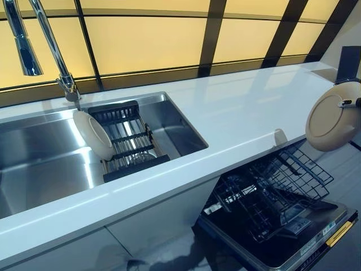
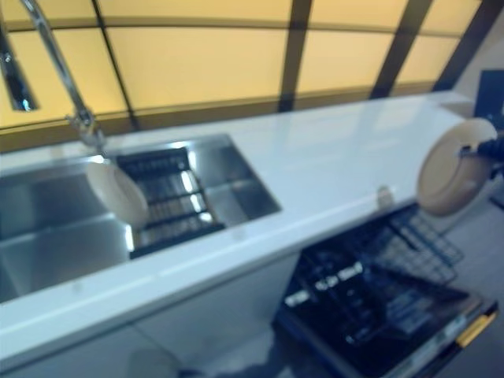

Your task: Take plates into dishwasher

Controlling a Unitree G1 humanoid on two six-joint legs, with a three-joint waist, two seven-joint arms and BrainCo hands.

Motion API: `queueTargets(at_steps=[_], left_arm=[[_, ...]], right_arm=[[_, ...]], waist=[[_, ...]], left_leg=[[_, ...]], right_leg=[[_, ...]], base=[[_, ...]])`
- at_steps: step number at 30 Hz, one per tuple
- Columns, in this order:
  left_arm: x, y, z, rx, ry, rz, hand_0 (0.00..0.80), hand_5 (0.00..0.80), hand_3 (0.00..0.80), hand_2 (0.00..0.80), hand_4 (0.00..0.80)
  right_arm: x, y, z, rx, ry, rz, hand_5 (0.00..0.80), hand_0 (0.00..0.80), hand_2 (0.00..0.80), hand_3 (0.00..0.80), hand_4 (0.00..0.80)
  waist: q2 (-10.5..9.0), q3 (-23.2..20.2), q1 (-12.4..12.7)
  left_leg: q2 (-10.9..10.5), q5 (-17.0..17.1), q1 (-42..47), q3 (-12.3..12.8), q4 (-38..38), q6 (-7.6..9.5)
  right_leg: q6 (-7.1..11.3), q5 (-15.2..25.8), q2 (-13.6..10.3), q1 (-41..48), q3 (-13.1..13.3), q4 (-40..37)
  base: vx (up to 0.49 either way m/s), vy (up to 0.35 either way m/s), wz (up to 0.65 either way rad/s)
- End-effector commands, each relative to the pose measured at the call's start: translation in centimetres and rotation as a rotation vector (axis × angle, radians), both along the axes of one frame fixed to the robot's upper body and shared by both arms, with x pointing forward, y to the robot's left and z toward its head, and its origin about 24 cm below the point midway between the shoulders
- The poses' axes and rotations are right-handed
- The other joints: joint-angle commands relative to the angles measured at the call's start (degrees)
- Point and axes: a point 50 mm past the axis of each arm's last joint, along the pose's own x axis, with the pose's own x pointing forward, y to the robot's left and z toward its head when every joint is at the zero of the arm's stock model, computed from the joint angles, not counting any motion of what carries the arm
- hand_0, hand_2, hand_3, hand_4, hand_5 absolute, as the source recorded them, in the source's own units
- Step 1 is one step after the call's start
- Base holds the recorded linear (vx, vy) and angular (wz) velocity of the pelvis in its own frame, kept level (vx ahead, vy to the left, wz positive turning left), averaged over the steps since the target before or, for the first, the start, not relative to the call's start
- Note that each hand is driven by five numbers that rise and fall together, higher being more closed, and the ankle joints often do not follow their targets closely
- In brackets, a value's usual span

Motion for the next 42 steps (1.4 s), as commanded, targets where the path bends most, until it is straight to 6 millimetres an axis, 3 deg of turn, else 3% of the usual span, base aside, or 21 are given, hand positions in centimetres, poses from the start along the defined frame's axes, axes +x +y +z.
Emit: queueTargets(at_steps=[1, 4, 7, 8, 9, 10, 11, 13, 15, 21, 42], left_arm=[[-0.7, 2.3, 0.7, 0.082, 0.012, 0.045, 0.0, 0.0, 0.0, 0.0, 0.0], [-1.0, 2.5, 0.7, 0.081, -0.002, 0.057, 0.0, 0.0, 0.0, 0.0, 0.0], [-0.8, 2.3, 0.7, 0.066, -0.006, 0.065, 0.0, 0.0, 0.0, 0.0, 0.0], [-0.7, 2.2, 0.7, 0.053, -0.003, 0.056, 0.0, 0.0, 0.0, 0.0, 0.0], [-0.6, 2.1, 0.7, 0.046, 0.002, 0.039, 0.0, 0.0, 0.0, 0.0, 0.0], [-0.6, 2.1, 0.7, 0.042, 0.006, 0.027, 0.0, 0.0, 0.0, 0.0, 0.0], [-0.7, 2.0, 0.6, 0.04, 0.01, 0.017, 0.0, 0.0, 0.0, 0.0, 0.0], [-0.2, 2.2, 0.8, 0.045, 0.018, -0.012, 0.0, 0.0, 0.0, 0.0, 0.0], [0.7, 2.4, 1.1, 0.053, 0.016, -0.026, 0.0, 0.0, 0.0, 0.0, 0.0], [2.3, 2.7, 1.7, 0.058, -0.042, -0.021, 0.0, 0.0, 0.0, 0.0, 0.0], [1.3, 2.7, 1.4, 0.035, -0.038, 0.024, 0.0, 0.0, 0.0, 0.0, 0.0]], right_arm=[[-1.0, -0.7, 0.9, -0.159, 0.053, 0.023, 0.8, 0.8, 0.8, 0.8, 0.8], [-0.9, -0.7, 0.5, -0.203, 0.095, 0.049, 0.8, 0.8, 0.8, 0.8, 0.8], [-0.6, -0.4, -0.1, -0.245, 0.118, 0.074, 0.8, 0.8, 0.8, 0.8, 0.8], [-0.6, -0.3, -0.3, -0.25, 0.14, 0.09, 0.8, 0.8, 0.8, 0.8, 0.8], [-1.0, -0.6, -0.3, -0.253, 0.152, 0.084, 0.8, 0.8, 0.8, 0.8, 0.8], [-1.3, -0.8, -0.4, -0.256, 0.16, 0.079, 0.8, 0.8, 0.8, 0.8, 0.8], [-1.4, -1.0, -0.6, -0.261, 0.176, 0.08, 0.8, 0.8, 0.8, 0.8, 0.8], [-1.8, -1.8, -1.7, -0.234, 0.182, 0.065, 0.8, 0.8, 0.8, 0.8, 0.8], [-1.9, -2.0, -3.6, -0.21, 0.174, 0.058, 0.8, 0.8, 0.8, 0.8, 0.8], [-1.9, -2.0, -6.0, -0.228, 0.201, 0.074, 0.8, 0.8, 0.8, 0.8, 0.8], [-1.1, 0.4, -10.1, -0.333, 0.457, 0.244, 0.8, 0.8, 0.8, 0.8, 0.8]], waist=[[-1.51, -2.0, 0.31], [-1.9, -1.08, 1.01], [-2.52, -0.17, 2.24], [-3.32, 0.17, 2.94], [-4.17, 0.24, 2.76], [-4.26, 0.22, 2.87], [-4.17, -0.2, 2.71], [-2.49, -0.52, 1.84], [-1.57, -0.1, 1.28], [-1.39, 1.29, 1.75], [-1.04, 1.07, 2.71]], left_leg=[[0.42, -2.55, -6.86, 0.3, -0.25, -3.84], [0.57, -1.28, -8.11, -1.39, -0.25, -4.42], [0.09, -0.68, -6.15, -3.33, 1.15, -3.45], [0.18, -4.34, -6.85, -3.57, 8.27, -1.93], [0.81, -8.77, -7.03, -2.0, 15.73, -0.09], [1.04, -11.54, -7.56, -2.57, 19.16, 0.77], [0.14, -12.14, -4.85, -3.83, 15.7, 1.77], [-0.63, -8.39, 1.99, -3.86, 4.87, 0.62], [-1.36, -5.7, 3.4, -5.13, -0.15, -0.62], [-2.67, -6.7, 1.42, -5.58, 1.32, 0.11], [-2.45, -6.24, 0.31, -3.96, 1.21, -0.21]], right_leg=[[-1.13, -5.57, 6.2, 0.32, -1.53, 5.84], [-1.54, -3.76, 7.02, 0.49, -1.03, 4.1], [-1.92, -3.14, 6.53, 0.7, -0.52, 3.25], [-2.23, -3.35, 5.5, 0.6, -0.79, 3.37], [-2.47, -3.26, 4.23, 0.4, -1.47, 3.6], [-2.24, -3.13, 3.84, 0.21, -1.88, 3.66], [-1.34, -2.85, 3.31, -0.97, -2.16, 4.32], [-0.59, -3.17, 4.13, -2.4, -2.72, 5.22], [-0.22, -2.88, 4.66, -2.85, -3.02, 5.1], [0.49, -2.11, 4.15, -3.33, -2.91, 3.62], [0.11, -2.65, 4.15, -1.0, -3.99, 1.31]], base=[[-0.133, -0.165, -0.01], [-0.143, -0.15, -0.02], [-0.079, -0.089, 0.02], [-0.074, -0.106, 0.01], [-0.052, -0.066, 0.0], [0.0, 0.0, 0.0], [0.048, 0.094, 0.02], [0.051, 0.11, 0.08], [-0.04, 0.052, 0.26], [-0.08, 0.032, 0.14], [-0.012, 0.0, 0.0]])
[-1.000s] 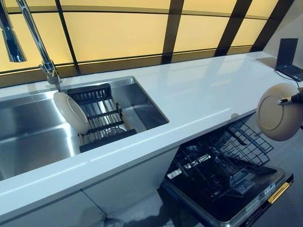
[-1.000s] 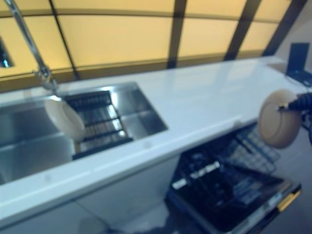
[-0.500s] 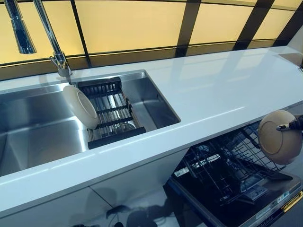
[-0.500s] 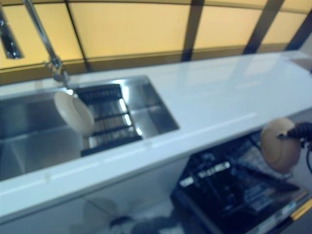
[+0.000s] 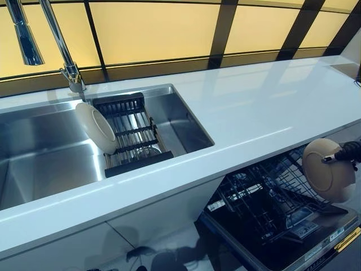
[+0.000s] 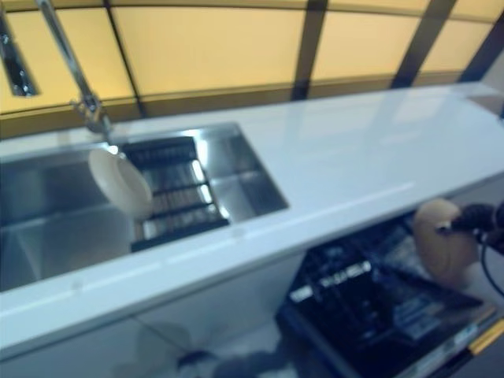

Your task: Take plates into dishwasher

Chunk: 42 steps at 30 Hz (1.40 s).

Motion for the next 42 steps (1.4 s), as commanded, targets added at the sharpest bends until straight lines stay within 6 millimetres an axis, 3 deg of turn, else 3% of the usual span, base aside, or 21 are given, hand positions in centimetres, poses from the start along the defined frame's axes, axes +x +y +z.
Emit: queueTargets(at_steps=[1, 11, 25, 42], left_arm=[[-0.2, 1.0, 0.3, 0.029, 0.016, -0.011, 0.0, 0.0, 0.0, 0.0, 0.0], [-0.2, 1.1, 0.4, 0.021, 0.014, -0.002, 0.0, 0.0, 0.0, 0.0, 0.0], [0.3, 0.7, 0.3, 0.004, 0.004, -0.006, 0.0, 0.0, 0.0, 0.0, 0.0], [1.6, -0.1, 0.4, -0.028, -0.031, -0.031, 0.0, 0.0, 0.0, 0.0, 0.0]], right_arm=[[0.4, 0.9, -1.1, -0.038, 0.039, 0.056, 0.8, 0.8, 0.8, 0.8, 0.8], [0.4, 3.0, -4.3, 0.022, 0.113, 0.143, 0.8, 0.8, 0.8, 0.8, 0.8], [0.5, 7.1, -10.9, 0.133, 0.163, 0.214, 0.8, 0.8, 0.8, 0.8, 0.8], [1.7, 8.9, -12.6, 0.017, 0.182, 0.282, 0.8, 0.8, 0.8, 0.8, 0.8]], waist=[[-1.4, -1.58, 1.4], [-0.94, -1.52, 1.28], [0.36, -1.0, 2.07], [1.48, -0.43, 3.18]], left_leg=[[-2.06, -6.84, 1.08, 0.49, 1.32, 0.2], [-2.07, -6.76, 0.75, 0.8, 1.43, 0.13], [-2.22, -6.97, 0.75, 0.68, 1.39, 0.37], [-2.44, -7.03, 0.15, -0.17, 1.54, 0.44]], right_leg=[[1.25, -1.72, 3.51, -1.24, -0.97, 1.31], [1.31, -1.79, 3.38, -0.82, -1.27, 0.98], [1.39, -2.18, 3.05, -0.28, -2.11, 0.75], [1.24, -2.74, 2.75, -0.8, -3.08, 1.27]], base=[[-0.044, 0.006, 0.0], [-0.01, 0.002, 0.0], [0.0, 0.0, 0.0], [0.0, 0.0, 0.0]])
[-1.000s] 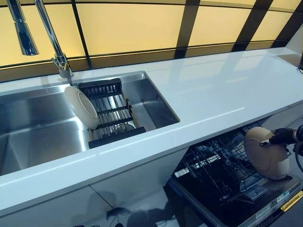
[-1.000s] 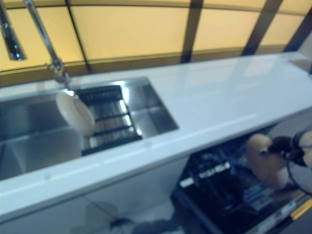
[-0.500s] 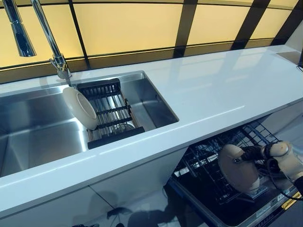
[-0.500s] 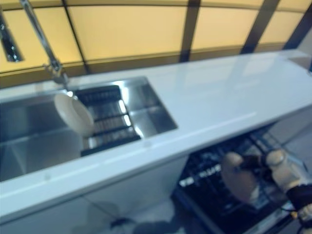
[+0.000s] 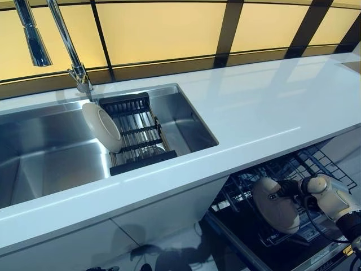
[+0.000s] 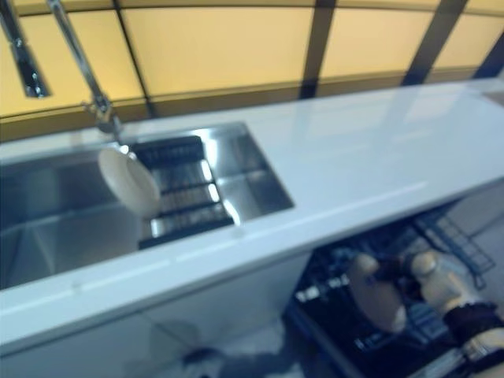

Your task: Take plates into dishwasher

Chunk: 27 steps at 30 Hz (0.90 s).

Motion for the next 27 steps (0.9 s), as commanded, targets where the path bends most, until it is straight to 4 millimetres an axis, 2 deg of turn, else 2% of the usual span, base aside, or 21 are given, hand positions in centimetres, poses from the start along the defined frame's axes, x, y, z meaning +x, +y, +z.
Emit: queueTargets(at_steps=[1, 12, 27], left_arm=[[1.3, -0.1, 0.3, 0.009, -0.007, -0.045, 0.0, 0.0, 0.0, 0.0, 0.0], [1.7, -0.5, 0.3, 0.008, -0.029, -0.031, 0.0, 0.0, 0.0, 0.0, 0.0], [2.4, -1.0, 0.3, 0.003, -0.026, -0.072, 0.0, 0.0, 0.0, 0.0, 0.0]], right_arm=[[1.3, 0.9, 0.5, -0.061, -0.034, 0.043, 0.8, 0.8, 0.8, 0.8, 0.8], [1.0, 0.9, -3.0, -0.069, 0.005, -0.032, 0.8, 0.8, 0.8, 0.8, 0.8], [0.7, 0.8, -5.2, -0.113, 0.05, -0.048, 0.8, 0.8, 0.8, 0.8, 0.8]], waist=[[-0.02, -1.34, 1.48], [0.83, -1.46, 2.73], [1.78, -2.0, 3.53]], left_leg=[[-2.6, -6.94, -0.57, -0.29, 1.5, 0.54], [-2.71, -6.91, -0.34, -1.2, 1.29, 0.79], [-3.06, -6.87, 0.26, -2.3, 0.4, 1.08]], right_leg=[[1.28, -2.82, 2.63, -1.4, -3.19, 1.49], [1.13, -3.17, 2.52, -1.31, -3.74, 1.63], [1.21, -3.33, 2.34, -1.9, -3.61, 1.83]], base=[[0.0, 0.0, 0.0], [0.0, 0.0, 0.0], [0.002, 0.001, 0.01]])
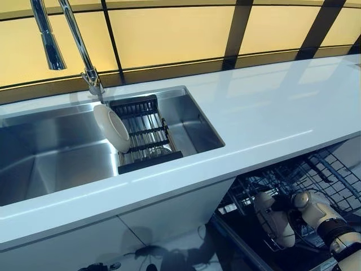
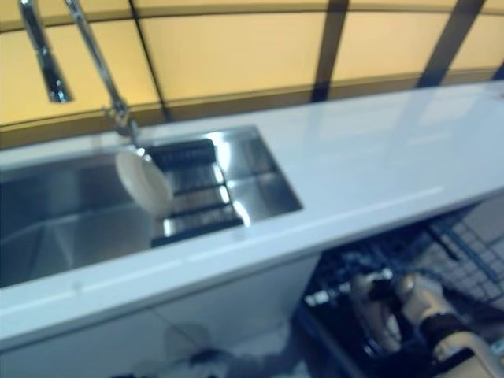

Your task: Take plates into dishwasher

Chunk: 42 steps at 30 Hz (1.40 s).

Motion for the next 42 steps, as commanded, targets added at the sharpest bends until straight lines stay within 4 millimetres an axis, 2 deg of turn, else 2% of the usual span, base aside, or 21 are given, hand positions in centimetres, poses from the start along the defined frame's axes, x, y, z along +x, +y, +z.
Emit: queueTargets(at_steps=[1, 6, 7, 8, 10, 20, 28, 35, 42], left_arm=[[1.7, -0.5, 0.2, 0.016, -0.003, -0.059, 0.0, 0.0, 0.0, 0.0, 0.0], [1.9, -0.5, 0.3, 0.02, -0.004, -0.065, 0.0, 0.0, 0.0, 0.0, 0.0], [2.0, -0.5, 0.3, 0.021, -0.004, -0.064, 0.0, 0.0, 0.0, 0.0, 0.0], [2.0, -0.5, 0.4, 0.021, -0.003, -0.064, 0.0, 0.0, 0.0, 0.0, 0.0], [2.0, -0.5, 0.4, 0.021, -0.004, -0.063, 0.0, 0.0, 0.0, 0.0, 0.0], [1.9, -0.3, 0.4, 0.02, -0.002, -0.059, 0.0, 0.0, 0.0, 0.0, 0.0], [1.6, 0.3, 0.6, 0.03, 0.006, -0.045, 0.0, 0.0, 0.0, 0.0, 0.0], [0.6, 1.1, 0.6, 0.037, 0.009, 0.005, 0.0, 0.0, 0.0, 0.0, 0.0], [-0.4, 1.6, 0.4, 0.047, 0.013, 0.038, 0.0, 0.0, 0.0, 0.0, 0.0]], right_arm=[[1.5, 0.5, 0.5, -0.048, -0.02, 0.029, 0.8, 0.8, 0.8, 0.8, 0.8], [1.4, 0.2, 0.4, -0.049, -0.004, 0.008, 0.787, 0.787, 0.787, 0.787, 0.787], [1.4, 0.1, 0.4, -0.051, -0.006, 0.001, 0.637, 0.637, 0.637, 0.637, 0.637], [1.5, 0.0, 0.6, -0.061, -0.017, 0.0, 0.402, 0.402, 0.402, 0.402, 0.402], [1.4, -0.1, 0.8, -0.057, -0.011, -0.01, 0.0, 0.0, 0.0, 0.0, 0.0], [1.6, -0.8, 2.1, -0.087, -0.019, -0.019, 0.0, 0.0, 0.0, 0.0, 0.0], [1.8, -2.7, 4.9, -0.119, -0.07, -0.088, 0.0, 0.0, 0.0, 0.0, 0.0], [1.3, -5.6, 10.6, -0.137, -0.186, -0.195, 0.0, 0.0, 0.0, 0.0, 0.0], [-0.4, -9.8, 15.9, -0.162, -0.29, -0.346, 0.0, 0.0, 0.0, 0.0, 0.0]], waist=[[-0.45, -1.26, 1.08], [-0.4, -1.17, 1.17], [-0.4, -1.16, 1.15], [-0.42, -1.21, 1.11], [-0.5, -1.32, 1.01], [-0.87, -1.64, 0.44], [-1.69, -1.67, -0.28], [-3.04, -1.28, -2.11], [-4.15, -1.65, -2.89]], left_leg=[[-2.82, -6.97, 0.24, -1.47, 0.39, 0.96], [-2.85, -6.92, 0.43, -1.71, 0.03, 1.01], [-2.86, -6.92, 0.48, -1.75, 0.01, 1.02], [-2.86, -6.91, 0.54, -1.76, -0.08, 1.02], [-2.86, -6.45, 0.15, -1.42, -0.09, 1.33], [-2.64, -7.27, 1.1, -1.27, -0.09, 1.16], [-2.6, -6.89, 1.02, -0.55, -0.09, 1.48], [-2.31, -7.59, 2.36, 0.29, -0.09, 1.19], [-2.05, -7.81, 2.84, 1.44, -0.09, 1.05]], right_leg=[[1.18, -3.31, 2.49, -2.3, -2.84, 1.9], [1.18, -3.26, 2.54, -2.58, -2.76, 1.95], [1.2, -3.27, 2.54, -2.65, -2.76, 2.04], [1.21, -3.26, 2.56, -2.73, -2.73, 2.06], [0.96, -2.92, 2.52, -3.18, -2.92, 2.02], [1.23, -3.22, 2.64, -2.88, -2.32, 2.14], [0.98, -2.67, 2.88, -3.16, -1.88, 2.22], [1.37, -2.43, 3.19, -2.46, -0.7, 2.31], [1.43, -2.26, 3.43, -1.67, -0.18, 1.86]], base=[[0.0, 0.0, 0.0], [0.001, 0.0, 0.03], [0.0, 0.001, 0.05], [0.002, 0.001, 0.04], [0.0, 0.0, 0.0], [0.007, 0.002, 0.0], [0.005, 0.001, 0.0], [0.011, 0.013, -0.02], [0.019, 0.019, -0.11]])
